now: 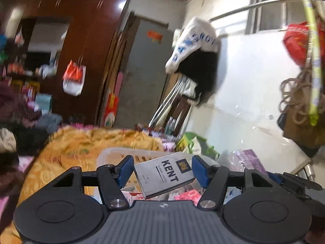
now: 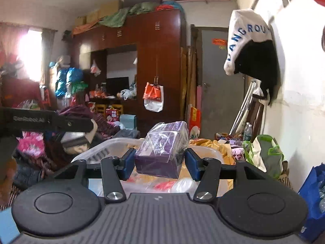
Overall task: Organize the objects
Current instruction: 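Lift both boxes over the white basket and open both tools, then grasp the red cellophane pack with the left tool while the right grasps a purple box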
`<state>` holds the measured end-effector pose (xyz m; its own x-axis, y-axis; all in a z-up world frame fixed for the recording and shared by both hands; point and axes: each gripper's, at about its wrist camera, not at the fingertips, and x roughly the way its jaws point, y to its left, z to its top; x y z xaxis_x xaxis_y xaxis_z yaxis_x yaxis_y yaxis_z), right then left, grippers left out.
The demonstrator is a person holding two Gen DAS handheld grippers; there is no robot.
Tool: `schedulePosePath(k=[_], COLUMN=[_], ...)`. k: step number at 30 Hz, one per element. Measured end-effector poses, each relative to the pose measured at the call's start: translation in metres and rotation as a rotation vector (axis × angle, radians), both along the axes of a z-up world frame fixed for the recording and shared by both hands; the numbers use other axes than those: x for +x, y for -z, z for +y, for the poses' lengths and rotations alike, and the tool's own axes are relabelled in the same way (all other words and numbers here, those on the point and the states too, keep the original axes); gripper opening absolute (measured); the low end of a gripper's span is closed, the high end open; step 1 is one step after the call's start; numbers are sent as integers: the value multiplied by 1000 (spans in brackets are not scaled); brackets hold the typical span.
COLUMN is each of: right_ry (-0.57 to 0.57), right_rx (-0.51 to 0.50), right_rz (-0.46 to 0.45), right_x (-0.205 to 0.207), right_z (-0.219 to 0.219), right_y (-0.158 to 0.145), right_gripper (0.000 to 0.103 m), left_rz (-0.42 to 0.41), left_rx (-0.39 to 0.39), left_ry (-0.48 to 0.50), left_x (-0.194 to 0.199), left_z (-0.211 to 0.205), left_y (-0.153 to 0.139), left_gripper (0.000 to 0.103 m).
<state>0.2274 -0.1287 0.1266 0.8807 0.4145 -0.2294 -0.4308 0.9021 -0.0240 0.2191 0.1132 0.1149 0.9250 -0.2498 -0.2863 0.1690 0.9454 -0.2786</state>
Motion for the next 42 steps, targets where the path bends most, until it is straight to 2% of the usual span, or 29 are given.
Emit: schedulePosePath(k=[7, 8, 9, 10, 12, 14, 15, 19, 21, 24, 27, 29, 31, 32, 35, 37, 39, 42], right_ry=[-31, -32, -11, 6, 11, 0, -12, -109, -148, -213, -213, -168, -168, -182, -180, -197, -184, -137], right_rx=[-14, -13, -12, -6, 12, 43, 73, 147, 161, 126, 54, 1, -24, -33, -92, -92, -100, -103], right_rz=[18, 19, 12, -10, -37, -23, -12, 56, 102, 135, 106, 79, 97, 109, 134, 160, 156, 127], right_x=[24, 25, 22, 17, 5, -9, -18, -68, -92, -114, -121, -121, -117, -116, -110, -108, -111, -114], right_z=[5, 6, 6, 3, -3, -11, -17, -33, -35, -27, -9, 3, 10, 12, 25, 27, 25, 20], right_y=[12, 14, 16, 17, 19, 22, 25, 56, 78, 100, 97, 93, 93, 96, 102, 104, 105, 105], right_gripper=[58, 62, 75, 88, 95, 97, 103, 103, 103, 103, 103, 99, 85, 81, 73, 55, 45, 44], left_rz=[36, 39, 46, 55, 60, 57, 45, -17, -20, 4, 65, 76, 69, 65, 58, 63, 74, 88], left_rx=[25, 23, 33, 37, 52, 40, 27, -18, -15, -28, -65, -63, -40, -34, -65, -79, -75, -33], left_ry=[3, 5, 9, 14, 28, 22, 21, 41, 33, 23, 50, 53, 43, 26, -15, -16, -6, 36], left_x=[30, 32, 35, 36, 36, 30, 20, -40, -69, -92, -95, -98, -103, -104, -105, -104, -105, -105], left_z=[-16, -16, -16, -18, -18, -14, -9, 9, 15, 23, 29, 28, 28, 29, 38, 40, 39, 24], left_y=[7, 9, 11, 14, 21, 25, 26, 45, 63, 89, 109, 117, 122, 123, 124, 125, 129, 134], left_gripper=[66, 68, 71, 80, 84, 84, 84, 84, 86, 86, 86, 86, 86, 86, 86, 86, 86, 86])
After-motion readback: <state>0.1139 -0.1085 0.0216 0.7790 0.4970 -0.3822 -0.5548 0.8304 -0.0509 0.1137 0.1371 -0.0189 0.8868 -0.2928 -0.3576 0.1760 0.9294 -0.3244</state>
